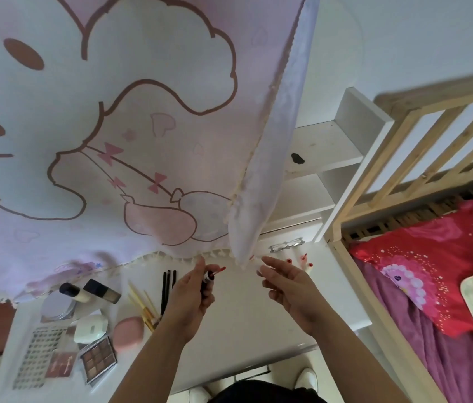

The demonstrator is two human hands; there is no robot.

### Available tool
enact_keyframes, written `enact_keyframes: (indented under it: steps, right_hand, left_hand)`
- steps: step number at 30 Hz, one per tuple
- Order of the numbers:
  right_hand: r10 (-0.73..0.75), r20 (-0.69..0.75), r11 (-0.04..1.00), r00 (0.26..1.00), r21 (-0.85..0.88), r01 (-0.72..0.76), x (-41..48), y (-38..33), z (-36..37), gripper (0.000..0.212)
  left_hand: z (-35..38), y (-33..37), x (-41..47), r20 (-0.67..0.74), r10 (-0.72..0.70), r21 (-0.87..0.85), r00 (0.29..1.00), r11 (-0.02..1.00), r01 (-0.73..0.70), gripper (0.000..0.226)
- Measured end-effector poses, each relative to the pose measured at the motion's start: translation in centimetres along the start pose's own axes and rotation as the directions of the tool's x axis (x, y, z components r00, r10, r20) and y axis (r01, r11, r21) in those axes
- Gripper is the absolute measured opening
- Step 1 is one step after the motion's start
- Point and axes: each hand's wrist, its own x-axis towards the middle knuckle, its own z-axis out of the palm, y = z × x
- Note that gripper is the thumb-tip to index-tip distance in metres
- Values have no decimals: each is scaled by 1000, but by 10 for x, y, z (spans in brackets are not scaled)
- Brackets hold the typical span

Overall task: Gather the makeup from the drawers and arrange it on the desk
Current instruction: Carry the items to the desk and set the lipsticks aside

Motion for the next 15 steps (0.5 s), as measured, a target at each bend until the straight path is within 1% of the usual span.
enact_keyframes:
  steps: [3, 6, 8, 12, 13, 15]
  right_hand:
    - [30, -72, 998, 997, 58, -26, -4, 9, -21, 26]
    - [52, -171, 989, 984, 142, -28, -7, 17, -46, 36]
    - [62, -220, 984, 974, 178, -22, -9, 21, -63, 37]
    - [73, -303, 974, 950, 226, -2, -8, 29, -96, 26]
    - [68, -316, 976, 946, 218, 3, -6, 31, -104, 25]
    - [54, -354, 989, 934, 148, -1, 1, 35, -120, 29]
  left_hand:
    - [8, -21, 6, 122, -125, -84, 985, 987, 135, 44]
    - [23, -40, 10, 210, -180, -159, 961, 963, 215, 38]
    - [34, -54, 12, 263, -206, -181, 943, 949, 258, 36]
    - [57, -81, 20, 265, -250, -126, 931, 949, 290, 33]
    - [63, -87, 24, 255, -252, -91, 934, 955, 283, 31]
    - [75, -102, 32, 201, -236, 22, 951, 972, 236, 27]
